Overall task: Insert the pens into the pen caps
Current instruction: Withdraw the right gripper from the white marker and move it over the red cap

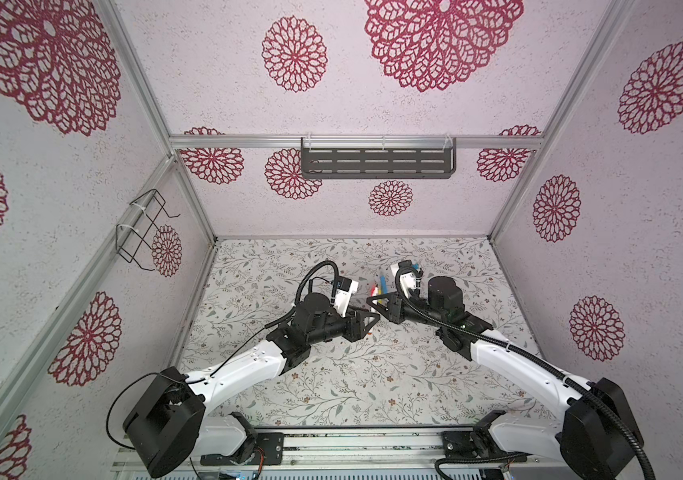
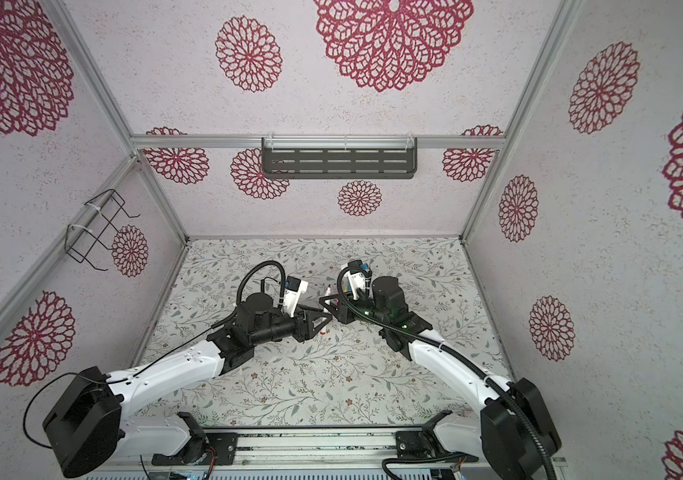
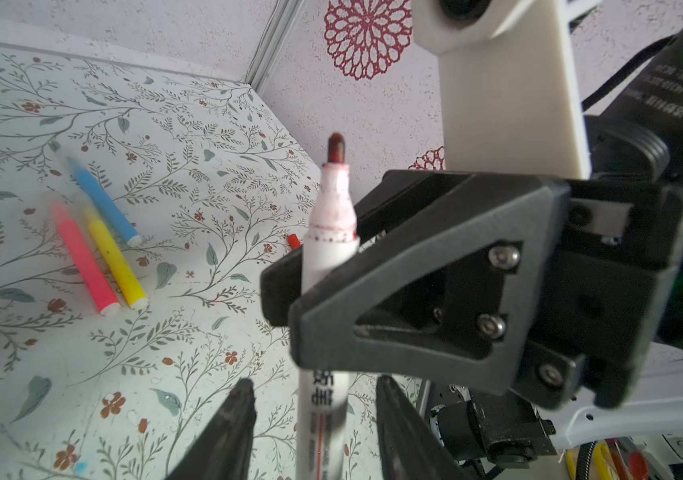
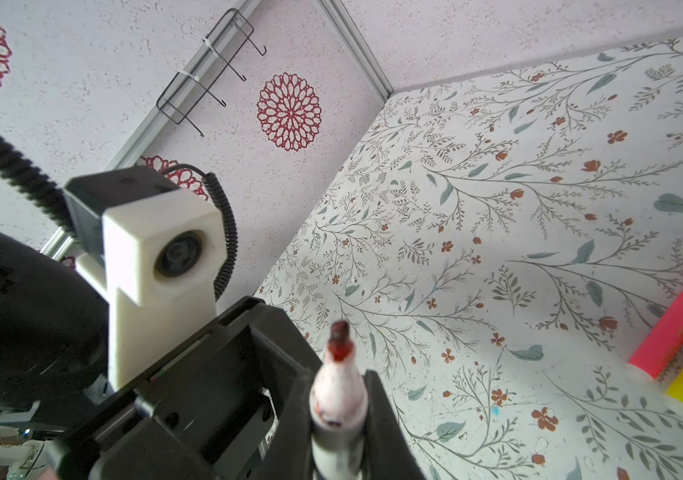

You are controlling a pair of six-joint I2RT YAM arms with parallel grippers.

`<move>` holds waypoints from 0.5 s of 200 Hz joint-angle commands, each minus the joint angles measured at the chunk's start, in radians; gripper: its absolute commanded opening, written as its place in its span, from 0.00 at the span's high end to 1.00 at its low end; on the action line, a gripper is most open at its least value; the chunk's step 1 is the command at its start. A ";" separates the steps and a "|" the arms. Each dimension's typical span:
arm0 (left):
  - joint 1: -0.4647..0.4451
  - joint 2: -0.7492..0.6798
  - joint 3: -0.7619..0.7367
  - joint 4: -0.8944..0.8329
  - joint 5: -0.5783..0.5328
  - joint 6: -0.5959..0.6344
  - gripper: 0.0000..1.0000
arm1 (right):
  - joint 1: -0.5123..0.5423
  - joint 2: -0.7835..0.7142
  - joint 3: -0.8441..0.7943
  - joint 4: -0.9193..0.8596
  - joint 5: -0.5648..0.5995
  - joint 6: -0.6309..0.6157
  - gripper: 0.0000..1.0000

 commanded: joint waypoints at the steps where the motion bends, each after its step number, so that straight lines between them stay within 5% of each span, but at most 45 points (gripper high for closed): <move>1: -0.005 0.026 0.036 -0.016 0.022 0.005 0.50 | -0.005 -0.033 0.038 0.011 -0.009 -0.017 0.89; 100: -0.007 0.056 0.059 -0.016 0.057 -0.003 0.62 | -0.007 -0.033 0.046 0.022 -0.005 -0.018 0.89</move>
